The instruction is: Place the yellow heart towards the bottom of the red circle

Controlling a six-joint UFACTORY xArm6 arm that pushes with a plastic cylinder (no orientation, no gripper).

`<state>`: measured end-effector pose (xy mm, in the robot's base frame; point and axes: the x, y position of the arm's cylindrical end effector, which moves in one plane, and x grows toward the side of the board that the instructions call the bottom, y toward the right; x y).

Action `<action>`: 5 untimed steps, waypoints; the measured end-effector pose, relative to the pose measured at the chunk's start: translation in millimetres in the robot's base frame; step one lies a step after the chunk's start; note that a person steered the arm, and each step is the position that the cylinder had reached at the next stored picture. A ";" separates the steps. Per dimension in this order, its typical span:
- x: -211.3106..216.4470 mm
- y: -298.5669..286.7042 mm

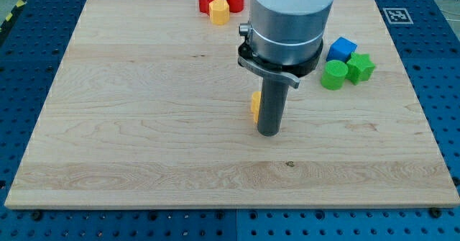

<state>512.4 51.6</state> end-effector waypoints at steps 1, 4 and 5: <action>-1.6 -1.1; -48.0 -13.2; -66.4 -13.2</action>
<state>446.0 38.4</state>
